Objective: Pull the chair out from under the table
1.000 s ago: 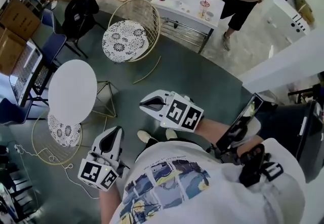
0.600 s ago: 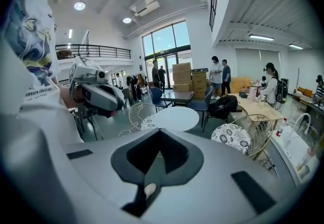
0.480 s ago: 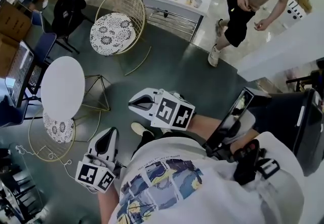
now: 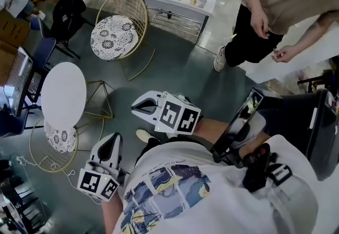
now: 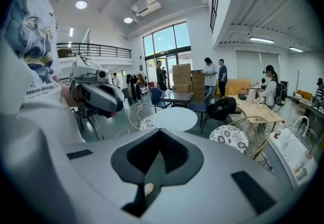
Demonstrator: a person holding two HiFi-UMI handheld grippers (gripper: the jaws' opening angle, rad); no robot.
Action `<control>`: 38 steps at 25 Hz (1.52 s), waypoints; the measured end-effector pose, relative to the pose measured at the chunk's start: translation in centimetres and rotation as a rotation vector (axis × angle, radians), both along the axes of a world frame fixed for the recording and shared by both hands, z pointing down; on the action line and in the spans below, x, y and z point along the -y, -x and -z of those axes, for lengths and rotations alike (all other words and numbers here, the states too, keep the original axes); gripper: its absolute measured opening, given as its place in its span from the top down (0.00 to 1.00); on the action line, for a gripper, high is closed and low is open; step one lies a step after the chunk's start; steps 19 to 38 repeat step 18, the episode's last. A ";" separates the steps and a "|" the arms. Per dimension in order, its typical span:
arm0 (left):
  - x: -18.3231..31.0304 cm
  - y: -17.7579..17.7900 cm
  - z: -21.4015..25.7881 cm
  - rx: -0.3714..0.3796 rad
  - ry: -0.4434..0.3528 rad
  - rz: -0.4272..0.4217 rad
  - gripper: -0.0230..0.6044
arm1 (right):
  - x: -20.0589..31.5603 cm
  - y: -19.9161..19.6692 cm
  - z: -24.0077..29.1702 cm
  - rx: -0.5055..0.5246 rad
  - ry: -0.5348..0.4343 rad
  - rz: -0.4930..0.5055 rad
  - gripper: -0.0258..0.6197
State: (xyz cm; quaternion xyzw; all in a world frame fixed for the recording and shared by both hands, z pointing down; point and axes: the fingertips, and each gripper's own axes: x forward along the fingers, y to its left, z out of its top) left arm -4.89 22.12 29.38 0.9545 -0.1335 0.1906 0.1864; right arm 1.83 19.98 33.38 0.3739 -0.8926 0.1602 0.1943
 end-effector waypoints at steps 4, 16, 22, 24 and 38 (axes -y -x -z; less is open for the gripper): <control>1.0 0.6 -0.6 -0.004 0.003 -0.001 0.95 | 0.9 0.4 -0.5 -0.008 0.002 -0.003 0.94; 9.6 5.0 -1.1 -0.049 -0.004 -0.024 0.95 | 9.5 4.2 -1.1 -0.048 0.000 -0.037 0.94; 11.6 6.0 -1.0 -0.055 -0.012 -0.032 0.95 | 11.4 5.0 -1.3 -0.054 -0.001 -0.047 0.94; 11.6 6.0 -1.0 -0.055 -0.012 -0.032 0.95 | 11.4 5.0 -1.3 -0.054 -0.001 -0.047 0.94; 11.6 6.0 -1.0 -0.055 -0.012 -0.032 0.95 | 11.4 5.0 -1.3 -0.054 -0.001 -0.047 0.94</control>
